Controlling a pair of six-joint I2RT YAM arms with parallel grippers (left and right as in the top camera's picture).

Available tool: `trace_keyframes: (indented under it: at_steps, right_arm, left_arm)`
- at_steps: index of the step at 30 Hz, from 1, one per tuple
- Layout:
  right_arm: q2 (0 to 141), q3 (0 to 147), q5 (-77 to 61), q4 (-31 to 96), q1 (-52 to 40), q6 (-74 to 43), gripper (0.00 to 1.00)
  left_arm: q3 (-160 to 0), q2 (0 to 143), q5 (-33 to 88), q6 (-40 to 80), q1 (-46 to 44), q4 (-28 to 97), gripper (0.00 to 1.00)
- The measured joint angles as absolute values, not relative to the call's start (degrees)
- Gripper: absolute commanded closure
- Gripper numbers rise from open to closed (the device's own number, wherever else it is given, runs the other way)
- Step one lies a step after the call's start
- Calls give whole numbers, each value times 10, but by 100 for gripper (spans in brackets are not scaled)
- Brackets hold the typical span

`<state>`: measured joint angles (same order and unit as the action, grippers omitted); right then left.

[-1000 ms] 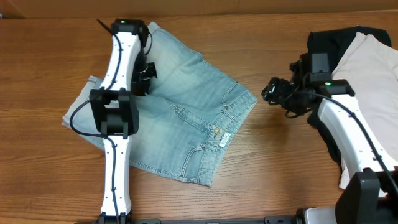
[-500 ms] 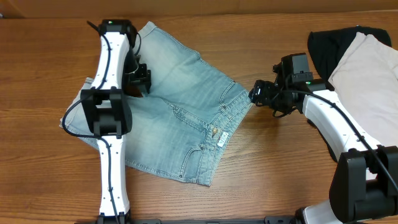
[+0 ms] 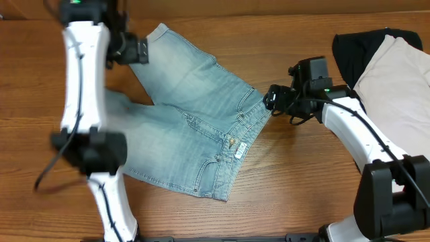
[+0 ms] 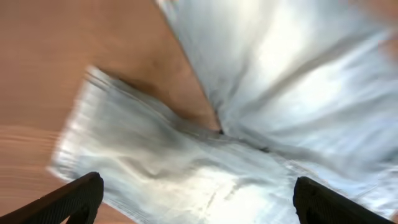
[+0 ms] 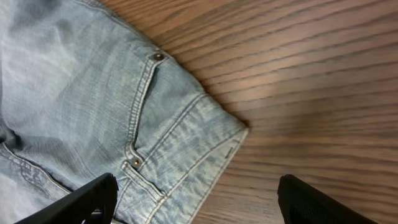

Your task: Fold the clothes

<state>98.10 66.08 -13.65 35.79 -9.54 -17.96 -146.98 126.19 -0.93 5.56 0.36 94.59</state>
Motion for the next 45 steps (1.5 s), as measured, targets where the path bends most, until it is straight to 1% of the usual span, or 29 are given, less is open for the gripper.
trace_keyframes:
  at_steps: [4,8,10,12,15,21,23,24,27,34,36,37,38,39,40,41,45]
  right_arm:
    - [1007,661,-129,358,-103,-180,14]
    - [1029,661,-124,353,-103,-180,15]
    - [1035,660,-124,346,-103,-179,20]
    - [1037,660,-121,337,-103,-178,28]
    - [1037,657,-120,316,-103,-178,32]
    - [1037,639,-119,297,-103,-178,32]
    - [1038,637,-118,286,-103,-178,31]
    - [1040,637,-118,279,-103,-178,28]
    - [1052,637,-118,267,-103,-178,26]
    - [1085,638,-127,263,-103,-176,28]
    - [1085,639,-128,263,-103,-176,33]
    - [1085,639,-129,264,-103,-175,40]
    - [1086,639,-130,263,-103,-173,55]
    - [1088,639,-131,265,-103,-173,77]
    - [1088,639,-133,266,-103,-176,88]
    - [1091,638,-133,268,-103,-176,95]
    - [1092,643,-140,283,-95,-177,96]
  left_arm:
    - [-1472,1148,-9,53,-3,928,0]
    - [-1473,1072,-9,51,-21,927,0]
    - [-1473,1045,-9,47,-34,928,0]
    - [-1473,1027,-9,44,-43,929,0]
    - [-1473,1015,-7,43,-49,938,0]
    - [-1473,1016,5,43,-51,967,0]
    - [-1473,1016,8,43,-56,967,0]
    - [-1473,1016,9,43,-58,967,0]
    - [-1473,1016,11,43,-68,967,0]
    - [-1473,1016,15,43,-74,967,0]
    - [-1473,1016,15,43,-74,967,0]
    - [-1473,1016,15,43,-74,967,0]
    - [-1473,1016,15,43,-74,967,0]
    - [-1473,1016,15,43,-74,967,0]
    - [-1473,1016,15,43,-74,967,0]
    - [-1473,1016,14,43,-74,967,0]
    - [-1473,1022,15,43,-74,967,0]
